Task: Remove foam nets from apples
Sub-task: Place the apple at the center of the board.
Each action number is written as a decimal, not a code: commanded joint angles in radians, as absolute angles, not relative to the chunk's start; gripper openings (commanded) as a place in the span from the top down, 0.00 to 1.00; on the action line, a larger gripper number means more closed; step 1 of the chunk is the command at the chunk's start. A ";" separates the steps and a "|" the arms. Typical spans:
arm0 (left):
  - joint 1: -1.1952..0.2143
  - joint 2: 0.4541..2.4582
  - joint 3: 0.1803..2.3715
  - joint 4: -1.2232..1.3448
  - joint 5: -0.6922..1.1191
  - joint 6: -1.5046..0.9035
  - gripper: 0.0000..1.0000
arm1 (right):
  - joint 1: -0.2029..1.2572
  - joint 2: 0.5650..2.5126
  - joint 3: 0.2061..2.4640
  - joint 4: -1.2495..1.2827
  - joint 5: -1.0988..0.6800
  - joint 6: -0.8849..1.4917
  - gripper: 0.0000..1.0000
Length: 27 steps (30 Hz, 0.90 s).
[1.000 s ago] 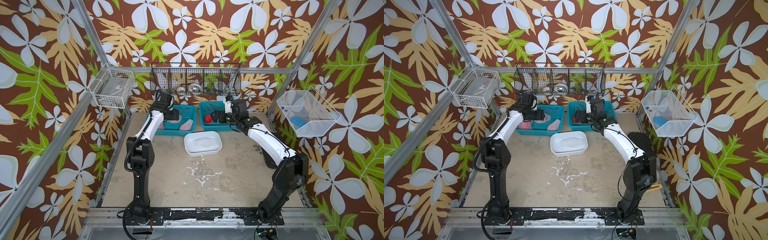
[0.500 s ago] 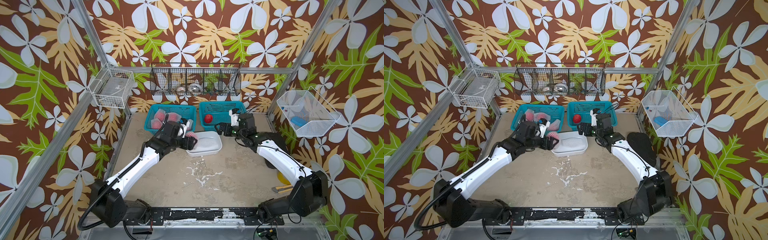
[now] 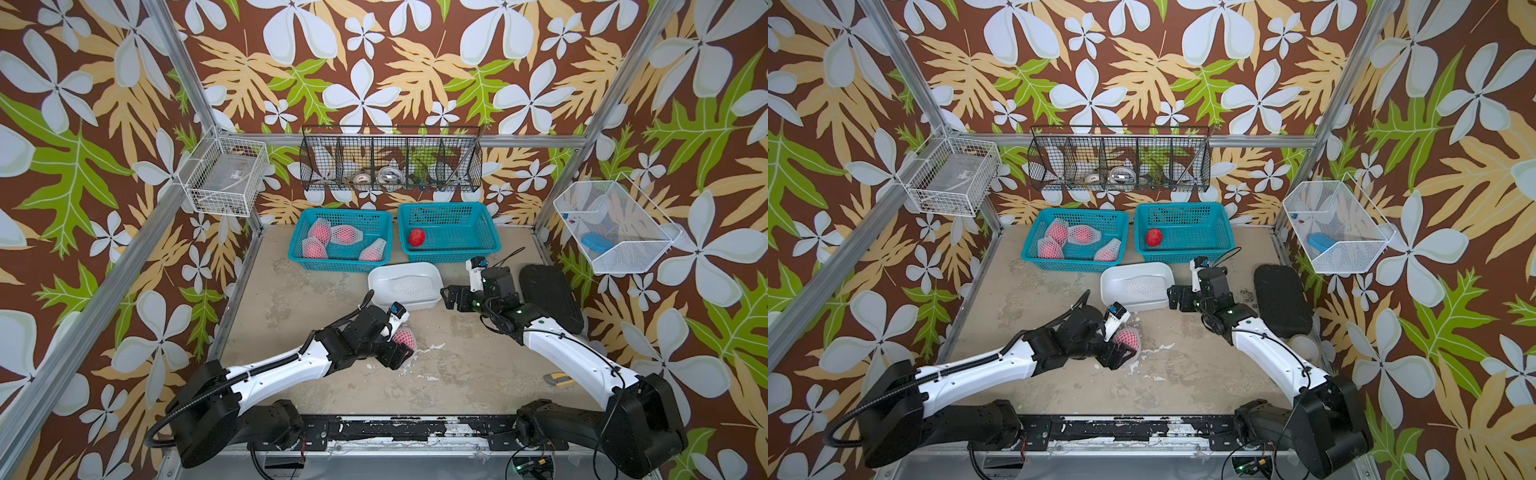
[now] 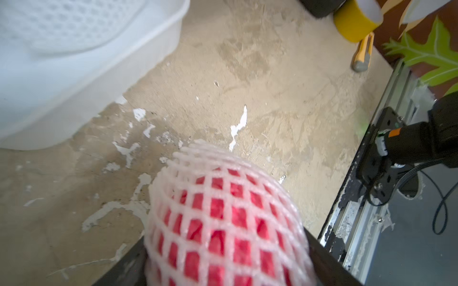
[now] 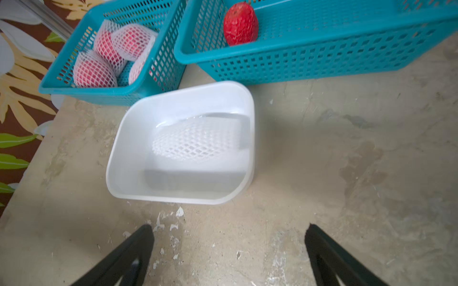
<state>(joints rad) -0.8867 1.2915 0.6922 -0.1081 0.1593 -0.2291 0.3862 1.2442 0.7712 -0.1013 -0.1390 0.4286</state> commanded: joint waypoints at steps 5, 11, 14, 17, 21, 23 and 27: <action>-0.893 1.409 0.679 0.030 0.031 -0.196 0.22 | 0.429 1.278 0.731 -0.007 -0.149 0.406 0.02; -0.894 1.451 0.685 0.084 -0.007 -0.184 0.18 | 0.430 1.304 0.732 0.015 -0.149 0.413 0.02; -0.894 1.454 0.676 0.094 -0.054 -0.181 0.01 | 0.431 1.310 0.730 0.015 -0.151 0.411 0.02; -0.893 1.447 0.678 0.091 -0.066 -0.160 0.00 | 0.431 1.324 0.734 0.008 -0.149 0.408 0.02; -0.893 1.433 0.693 0.081 -0.076 -0.158 0.00 | 0.433 1.347 0.748 -0.007 -0.153 0.407 0.02; -0.893 1.412 0.708 0.064 -0.085 -0.167 0.00 | 0.434 1.350 0.758 -0.024 -0.153 0.406 0.02; -0.889 1.313 0.743 0.039 -0.051 -0.179 0.00 | 0.436 1.324 0.773 -0.080 -0.157 0.388 0.02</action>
